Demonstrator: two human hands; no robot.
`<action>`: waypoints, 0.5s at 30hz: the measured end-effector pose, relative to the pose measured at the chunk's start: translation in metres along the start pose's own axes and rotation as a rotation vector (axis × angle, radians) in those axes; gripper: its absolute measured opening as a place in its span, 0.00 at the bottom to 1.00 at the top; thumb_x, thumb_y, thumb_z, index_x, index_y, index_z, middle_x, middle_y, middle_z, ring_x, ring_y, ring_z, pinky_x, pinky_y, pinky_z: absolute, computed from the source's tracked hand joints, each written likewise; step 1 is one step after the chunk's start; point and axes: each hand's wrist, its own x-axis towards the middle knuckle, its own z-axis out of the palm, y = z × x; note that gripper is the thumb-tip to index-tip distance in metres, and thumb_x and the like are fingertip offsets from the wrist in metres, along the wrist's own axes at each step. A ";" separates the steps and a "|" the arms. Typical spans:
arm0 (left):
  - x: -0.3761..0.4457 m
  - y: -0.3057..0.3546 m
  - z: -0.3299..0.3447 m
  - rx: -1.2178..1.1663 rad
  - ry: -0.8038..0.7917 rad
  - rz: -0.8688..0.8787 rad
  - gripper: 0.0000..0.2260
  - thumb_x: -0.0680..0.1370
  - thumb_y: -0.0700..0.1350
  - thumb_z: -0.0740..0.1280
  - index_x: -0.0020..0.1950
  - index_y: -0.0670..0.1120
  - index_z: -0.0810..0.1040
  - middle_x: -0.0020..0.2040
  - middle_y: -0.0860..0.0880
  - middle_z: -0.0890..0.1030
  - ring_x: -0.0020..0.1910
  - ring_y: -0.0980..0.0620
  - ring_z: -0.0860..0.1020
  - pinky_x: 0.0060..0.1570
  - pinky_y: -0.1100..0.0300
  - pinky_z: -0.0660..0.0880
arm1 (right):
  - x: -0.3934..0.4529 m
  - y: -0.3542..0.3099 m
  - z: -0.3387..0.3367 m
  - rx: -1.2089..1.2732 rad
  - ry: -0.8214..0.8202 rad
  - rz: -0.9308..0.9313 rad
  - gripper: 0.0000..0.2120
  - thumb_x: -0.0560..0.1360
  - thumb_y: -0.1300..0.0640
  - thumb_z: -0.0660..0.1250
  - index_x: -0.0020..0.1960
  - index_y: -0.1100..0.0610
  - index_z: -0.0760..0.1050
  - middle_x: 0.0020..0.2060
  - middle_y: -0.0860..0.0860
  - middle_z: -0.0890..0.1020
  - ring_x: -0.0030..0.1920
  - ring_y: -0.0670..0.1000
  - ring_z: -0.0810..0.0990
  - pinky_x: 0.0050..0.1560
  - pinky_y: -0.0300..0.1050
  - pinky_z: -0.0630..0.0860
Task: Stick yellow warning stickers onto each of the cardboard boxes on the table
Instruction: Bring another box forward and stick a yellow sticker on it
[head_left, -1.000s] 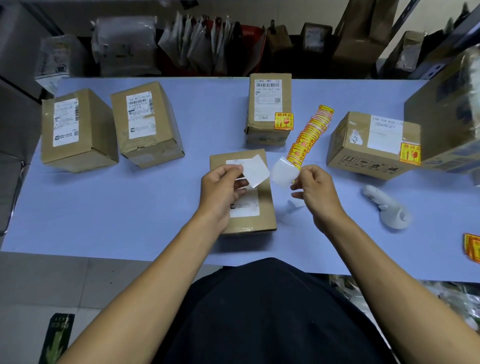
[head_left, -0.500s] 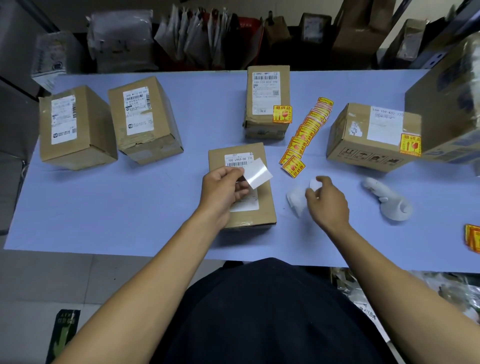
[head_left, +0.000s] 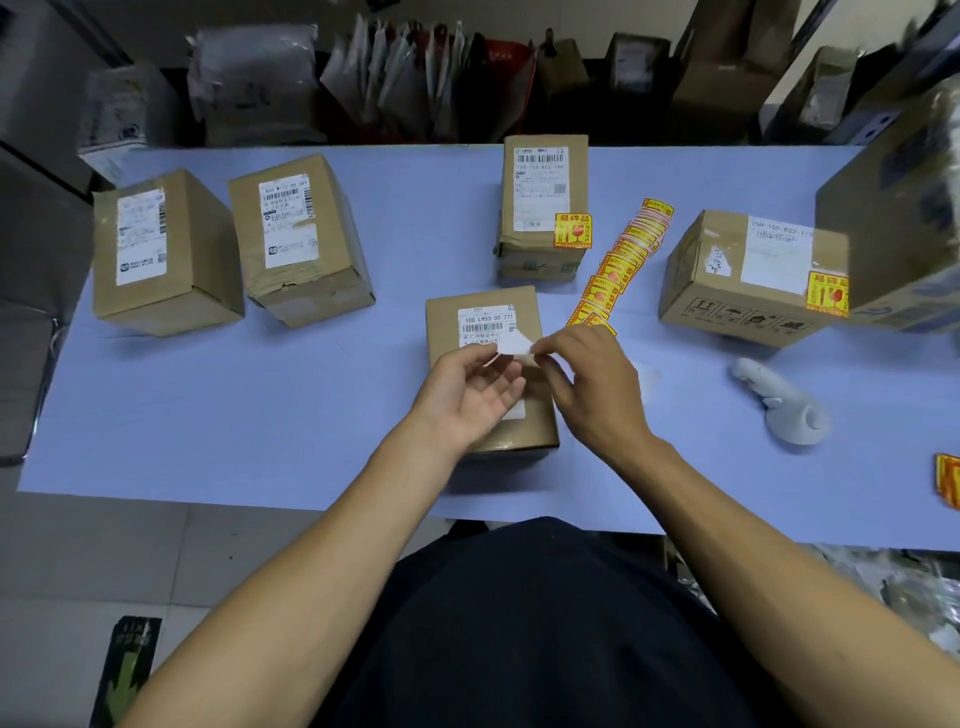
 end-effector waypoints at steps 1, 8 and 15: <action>-0.001 0.001 -0.001 -0.015 -0.018 0.008 0.04 0.79 0.40 0.65 0.47 0.40 0.79 0.41 0.45 0.81 0.37 0.48 0.82 0.34 0.58 0.81 | 0.002 -0.003 0.000 0.185 -0.002 0.208 0.04 0.76 0.64 0.69 0.46 0.57 0.80 0.42 0.52 0.83 0.45 0.50 0.78 0.47 0.44 0.73; -0.001 -0.011 -0.001 0.466 0.027 0.229 0.03 0.78 0.42 0.69 0.44 0.46 0.80 0.38 0.50 0.80 0.36 0.53 0.77 0.38 0.59 0.75 | 0.011 -0.008 -0.009 1.416 -0.152 1.238 0.08 0.78 0.62 0.67 0.42 0.53 0.75 0.36 0.52 0.82 0.34 0.48 0.82 0.34 0.40 0.81; 0.000 -0.018 0.006 0.508 -0.001 0.359 0.07 0.79 0.39 0.68 0.41 0.46 0.78 0.30 0.52 0.80 0.30 0.56 0.78 0.33 0.64 0.75 | 0.005 -0.013 -0.007 1.473 -0.142 1.166 0.07 0.78 0.62 0.67 0.42 0.56 0.77 0.37 0.53 0.83 0.34 0.48 0.84 0.36 0.39 0.81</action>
